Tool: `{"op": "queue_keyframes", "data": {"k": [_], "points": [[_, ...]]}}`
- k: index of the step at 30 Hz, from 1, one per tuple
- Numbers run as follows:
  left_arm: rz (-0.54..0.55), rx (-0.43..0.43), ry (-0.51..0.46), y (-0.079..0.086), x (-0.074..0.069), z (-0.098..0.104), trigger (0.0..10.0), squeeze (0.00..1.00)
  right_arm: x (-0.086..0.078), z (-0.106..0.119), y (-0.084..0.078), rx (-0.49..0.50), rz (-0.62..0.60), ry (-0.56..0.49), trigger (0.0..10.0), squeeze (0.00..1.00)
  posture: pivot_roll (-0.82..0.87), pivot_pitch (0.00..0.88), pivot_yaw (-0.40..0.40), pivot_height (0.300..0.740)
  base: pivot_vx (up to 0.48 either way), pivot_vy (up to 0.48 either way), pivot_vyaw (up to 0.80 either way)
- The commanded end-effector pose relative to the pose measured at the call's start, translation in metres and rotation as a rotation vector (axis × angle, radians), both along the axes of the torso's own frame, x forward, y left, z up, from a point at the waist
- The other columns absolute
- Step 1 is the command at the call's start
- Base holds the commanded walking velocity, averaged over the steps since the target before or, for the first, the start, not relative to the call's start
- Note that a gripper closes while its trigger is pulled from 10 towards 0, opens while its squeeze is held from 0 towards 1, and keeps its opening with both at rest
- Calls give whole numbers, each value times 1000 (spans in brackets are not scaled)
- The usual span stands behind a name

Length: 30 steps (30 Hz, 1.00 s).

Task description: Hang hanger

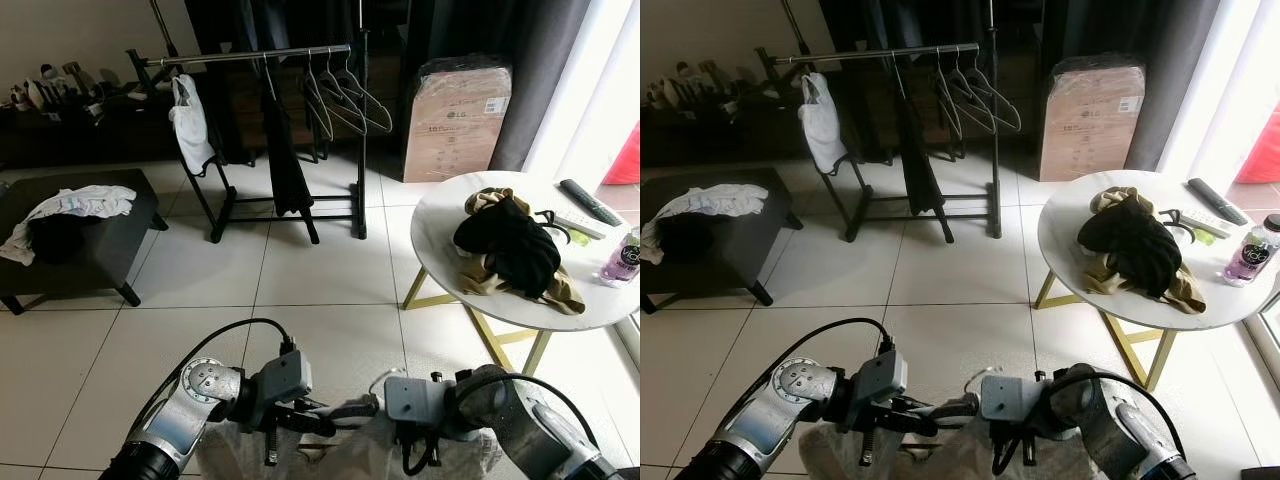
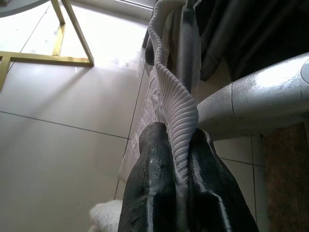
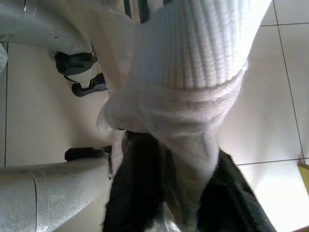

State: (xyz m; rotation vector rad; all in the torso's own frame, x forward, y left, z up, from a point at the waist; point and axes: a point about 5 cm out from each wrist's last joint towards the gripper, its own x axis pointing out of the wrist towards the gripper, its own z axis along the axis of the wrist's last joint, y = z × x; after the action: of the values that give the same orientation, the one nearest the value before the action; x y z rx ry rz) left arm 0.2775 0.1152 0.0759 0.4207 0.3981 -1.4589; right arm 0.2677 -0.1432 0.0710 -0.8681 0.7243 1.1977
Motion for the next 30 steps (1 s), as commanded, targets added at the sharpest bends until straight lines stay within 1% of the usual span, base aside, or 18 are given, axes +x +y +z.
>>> {"op": "queue_keyframes", "data": {"k": [1,8,14,16,17,18,19,20,21,22,23,24,25,27,29,30], "points": [[15,36,-3,7,1,-2,0,0,1,0,-3,20,-15,0,10000,1000,-135,110,77,740,0,0,0],[32,47,-13,9,2,-2,0,0,0,-5,-9,5,-35,18,10000,1000,-135,109,76,740,0,0,0],[60,52,-32,13,4,-2,0,0,-2,-16,-22,-56,-58,47,10000,1000,-133,110,76,740,0,0,0],[82,70,-59,18,6,-2,0,0,-4,-25,-36,-130,-77,62,10000,1000,-132,110,76,740,0,0,0],[86,73,-62,19,6,-2,0,0,-5,-27,-39,-143,-85,67,10000,1000,-131,110,76,740,0,0,0],[98,80,-69,22,6,-2,0,0,-4,-34,-47,-183,-113,63,10000,1000,-130,110,76,740,0,0,0],[102,81,-72,23,6,-3,0,0,-4,-36,-50,-194,-124,59,10000,1000,-130,110,76,740,0,0,0],[110,89,-73,26,5,-3,0,0,-2,-39,-53,-202,-166,43,10000,859,-130,110,76,740,0,0,0],[112,93,-73,27,4,-4,0,0,-1,-40,-54,-200,-180,36,10000,859,-130,110,76,740,0,0,0],[117,99,-75,29,3,-4,0,0,2,-41,-55,-196,-209,17,10000,0,-128,110,77,740,0,0,0],[128,120,-75,34,1,-8,0,0,10,-43,-58,-180,-308,-34,10000,0,-127,110,77,740,0,0,0],[128,120,-75,34,1,-8,0,0,10,-43,-58,-180,-308,-34,10000,0,-127,110,77,740,0,0,0],[132,128,-75,36,0,-9,0,0,13,-44,-59,-174,-347,-51,10000,0,-127,110,77,740,0,0,0],[171,146,-74,44,-4,-15,0,0,20,-49,-67,-155,-503,-89,10000,0,-123,109,78,740,0,0,0],[182,149,-75,46,-5,-16,0,0,20,-50,-69,-152,-526,-89,10000,0,-122,108,79,740,0,0,0],[207,155,-83,50,-7,-18,0,0,20,-54,-71,-139,-572,-88,10000,0,-122,108,79,740,0,0,0]]}}
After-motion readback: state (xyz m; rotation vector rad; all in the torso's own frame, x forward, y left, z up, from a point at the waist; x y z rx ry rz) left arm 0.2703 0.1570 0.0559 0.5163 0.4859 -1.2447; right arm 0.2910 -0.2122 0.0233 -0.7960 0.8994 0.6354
